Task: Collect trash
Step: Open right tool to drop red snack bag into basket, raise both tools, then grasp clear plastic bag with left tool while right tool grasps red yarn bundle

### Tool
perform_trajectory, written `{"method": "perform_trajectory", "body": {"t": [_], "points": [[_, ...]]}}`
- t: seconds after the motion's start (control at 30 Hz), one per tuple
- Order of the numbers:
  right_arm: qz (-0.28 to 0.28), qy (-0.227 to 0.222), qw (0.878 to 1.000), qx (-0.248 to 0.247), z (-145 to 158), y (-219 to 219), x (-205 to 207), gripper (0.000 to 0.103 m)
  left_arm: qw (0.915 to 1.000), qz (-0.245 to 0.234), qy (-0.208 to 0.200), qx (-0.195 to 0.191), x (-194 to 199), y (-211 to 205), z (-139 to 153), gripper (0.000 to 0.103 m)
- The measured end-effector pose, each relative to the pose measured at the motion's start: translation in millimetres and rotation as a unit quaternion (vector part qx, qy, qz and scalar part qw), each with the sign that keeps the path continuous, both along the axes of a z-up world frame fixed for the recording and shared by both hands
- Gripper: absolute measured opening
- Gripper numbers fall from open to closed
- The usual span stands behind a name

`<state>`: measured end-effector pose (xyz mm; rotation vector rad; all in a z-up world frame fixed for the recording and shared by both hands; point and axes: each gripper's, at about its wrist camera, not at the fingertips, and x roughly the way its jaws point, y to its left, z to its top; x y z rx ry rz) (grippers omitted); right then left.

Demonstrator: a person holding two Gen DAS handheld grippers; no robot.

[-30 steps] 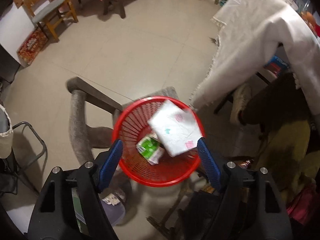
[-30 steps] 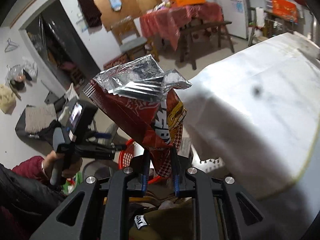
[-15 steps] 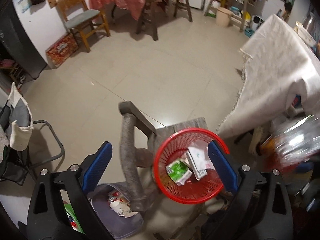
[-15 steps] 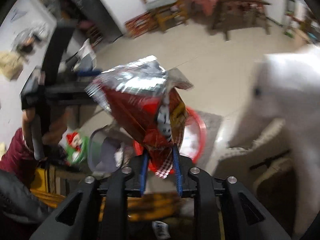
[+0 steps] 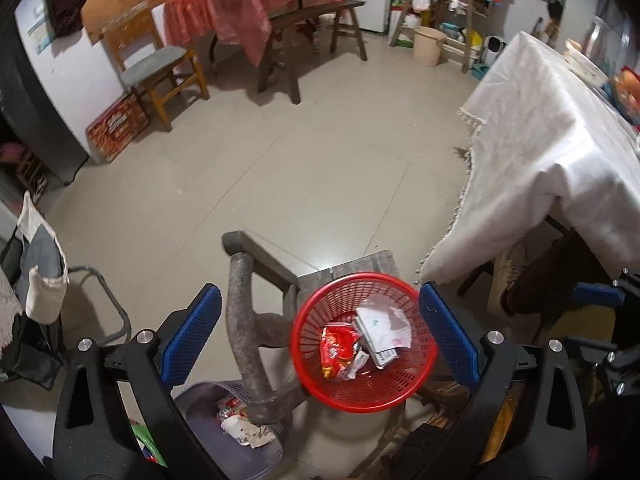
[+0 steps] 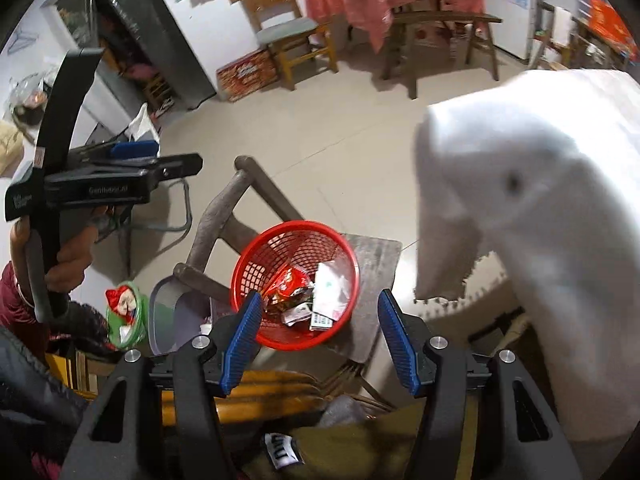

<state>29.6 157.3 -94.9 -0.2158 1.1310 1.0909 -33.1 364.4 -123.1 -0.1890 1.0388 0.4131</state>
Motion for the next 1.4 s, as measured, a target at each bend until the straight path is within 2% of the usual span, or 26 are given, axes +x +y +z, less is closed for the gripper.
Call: {"method": "perform_trajectory", "body": {"t": [0.1,0.2,0.4,0.63,1.0,1.23,1.4], "points": [[-0.018,-0.015,1.0,0.01,8.5,-17.9,2.0,0.059,0.9995,-0.026,-0.009,0.014,4.8,-20.8,9.9,0.095],[-0.041,-0.025,0.998,0.029,20.7,-37.8,6.1,0.06,0.9973,-0.053,-0.023,0.044,9.4,-47.1,23.7,0.095],[-0.086,-0.051,0.993,0.059,43.8,-79.8,14.4,0.065,0.9893,-0.105,-0.051,0.087,14.7,-98.5,46.4,0.096],[-0.149,-0.075,0.982,0.091,61.1,-140.0,21.8,0.07,0.9814,-0.152,-0.067,0.095,24.3,-152.2,58.5,0.096],[-0.236,-0.106,0.959,0.117,76.2,-232.9,43.5,0.074,0.9738,-0.19,-0.089,0.088,45.0,-220.4,69.5,0.096],[-0.281,-0.115,0.945,0.117,68.5,-274.8,55.1,0.075,0.9678,-0.215,-0.103,0.082,67.0,-263.3,75.2,0.096],[-0.321,-0.111,0.933,0.116,55.7,-309.9,67.3,0.075,0.9648,-0.236,-0.1,0.057,90.4,-289.2,73.2,0.096]]}}
